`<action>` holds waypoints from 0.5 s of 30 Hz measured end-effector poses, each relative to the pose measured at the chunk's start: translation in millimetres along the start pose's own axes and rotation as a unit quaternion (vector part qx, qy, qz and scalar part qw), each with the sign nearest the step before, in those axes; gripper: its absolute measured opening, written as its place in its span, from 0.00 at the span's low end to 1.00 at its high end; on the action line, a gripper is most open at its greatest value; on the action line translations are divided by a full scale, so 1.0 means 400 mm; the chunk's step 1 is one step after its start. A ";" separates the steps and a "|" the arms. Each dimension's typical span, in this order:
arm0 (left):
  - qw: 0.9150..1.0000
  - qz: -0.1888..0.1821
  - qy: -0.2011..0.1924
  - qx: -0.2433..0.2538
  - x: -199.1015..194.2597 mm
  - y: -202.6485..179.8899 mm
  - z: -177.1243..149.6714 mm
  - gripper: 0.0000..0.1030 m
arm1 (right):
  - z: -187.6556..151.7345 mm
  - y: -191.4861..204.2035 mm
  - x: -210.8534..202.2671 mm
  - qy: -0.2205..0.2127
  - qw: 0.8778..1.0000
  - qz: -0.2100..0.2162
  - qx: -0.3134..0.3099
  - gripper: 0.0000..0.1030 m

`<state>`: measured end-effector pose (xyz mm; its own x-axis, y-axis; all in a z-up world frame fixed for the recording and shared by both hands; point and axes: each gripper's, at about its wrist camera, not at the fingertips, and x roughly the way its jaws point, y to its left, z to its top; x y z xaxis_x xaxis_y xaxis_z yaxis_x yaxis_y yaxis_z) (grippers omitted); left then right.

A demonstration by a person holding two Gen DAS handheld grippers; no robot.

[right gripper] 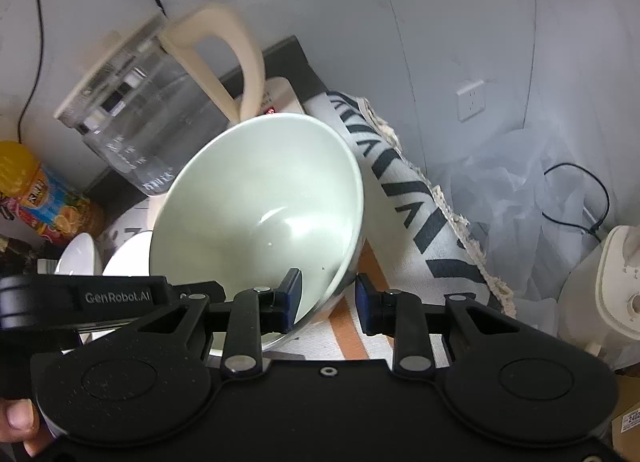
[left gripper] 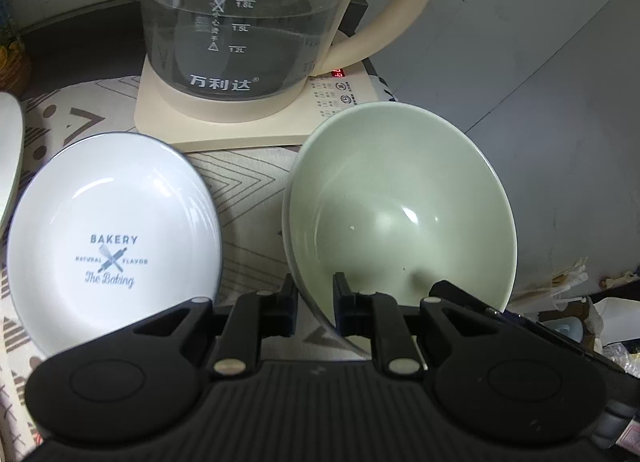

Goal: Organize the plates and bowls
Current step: 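Lift the smaller pale green bowl with both grippers toward the stacked bowls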

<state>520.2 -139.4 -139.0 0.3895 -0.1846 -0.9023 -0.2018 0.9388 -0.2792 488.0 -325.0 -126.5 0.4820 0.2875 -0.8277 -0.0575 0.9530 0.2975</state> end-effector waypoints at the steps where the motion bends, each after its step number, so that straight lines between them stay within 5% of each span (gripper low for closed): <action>1: 1.000 -0.001 -0.001 -0.001 -0.010 0.003 -0.001 0.15 | -0.002 0.004 -0.010 -0.001 1.000 -0.001 -0.001 0.28; 15: 0.999 -0.016 -0.038 -0.006 -0.144 -0.008 -0.048 0.15 | -0.012 0.049 -0.130 -0.038 0.999 0.009 -0.021 0.28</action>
<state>481.4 -137.3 -92.4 0.4631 -0.1922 -0.8652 -0.1983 0.9290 -0.3125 457.5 -320.8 -79.8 0.5453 0.2986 -0.7832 -0.1037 0.9513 0.2904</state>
